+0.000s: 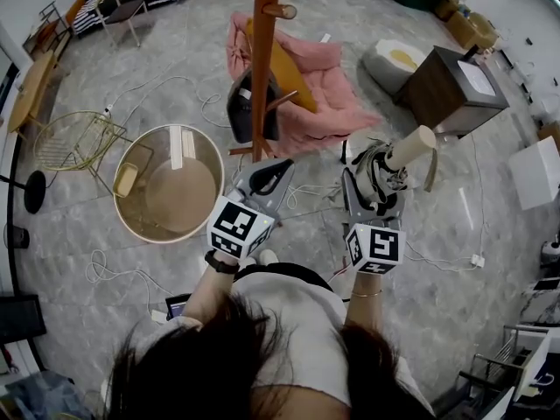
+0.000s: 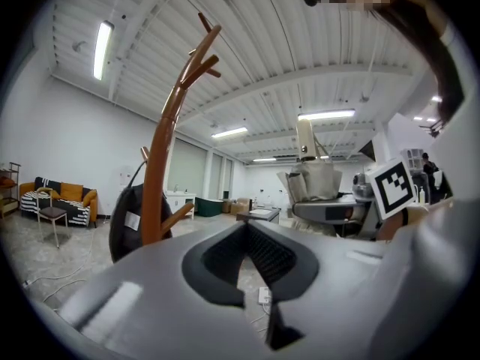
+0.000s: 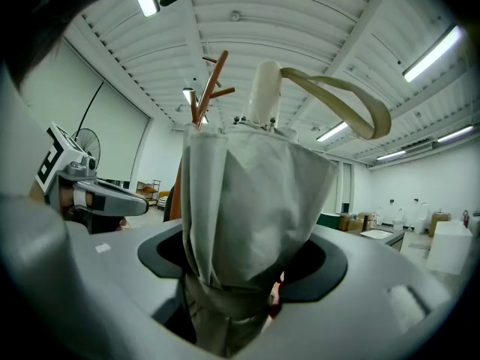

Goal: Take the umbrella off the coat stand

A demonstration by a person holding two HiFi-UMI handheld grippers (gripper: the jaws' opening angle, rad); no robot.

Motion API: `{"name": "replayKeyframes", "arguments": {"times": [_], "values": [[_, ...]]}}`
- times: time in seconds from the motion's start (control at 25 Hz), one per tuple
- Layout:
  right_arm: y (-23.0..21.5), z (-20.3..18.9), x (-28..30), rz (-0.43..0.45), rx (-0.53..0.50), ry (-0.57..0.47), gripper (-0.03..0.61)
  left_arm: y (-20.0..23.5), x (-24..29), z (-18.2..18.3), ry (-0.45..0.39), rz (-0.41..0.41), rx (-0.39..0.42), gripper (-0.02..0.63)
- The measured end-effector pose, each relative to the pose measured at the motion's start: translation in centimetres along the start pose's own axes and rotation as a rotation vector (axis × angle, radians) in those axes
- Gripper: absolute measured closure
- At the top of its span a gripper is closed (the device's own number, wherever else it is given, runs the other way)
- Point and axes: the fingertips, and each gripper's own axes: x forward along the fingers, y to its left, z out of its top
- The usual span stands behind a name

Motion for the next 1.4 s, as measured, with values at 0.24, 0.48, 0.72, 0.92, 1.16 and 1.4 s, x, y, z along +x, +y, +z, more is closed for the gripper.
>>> {"name": "replayKeyframes", "arguments": {"times": [0.24,0.48,0.72,0.92,1.16,1.4], "values": [[-0.5,-2.8,-0.6,0.02,0.01,0.025,0.253,-0.7,1.1,-1.4,0.011,0.01,-0.003,0.555],[-0.5,-5.8,-0.9,0.035,0.018,0.056,0.253,-0.7,1.6,-2.9,0.026,0.026,0.009,0.555],[-0.2,-8.2,-1.3,0.031,0.039,0.095,0.255,0.3,1.6,-5.0,0.052,0.043,-0.001,0.555],[-0.2,-8.8,-1.3,0.018,0.05,0.111,0.255,0.5,1.7,-5.5,0.068,0.034,-0.003,0.555],[0.1,-9.2,-1.1,0.018,0.051,0.129,0.255,0.6,1.8,-5.4,0.071,0.019,-0.002,0.555],[0.3,-9.7,-1.2,0.017,0.058,0.141,0.255,0.8,2.0,-5.4,0.066,0.01,-0.004,0.555]]}}
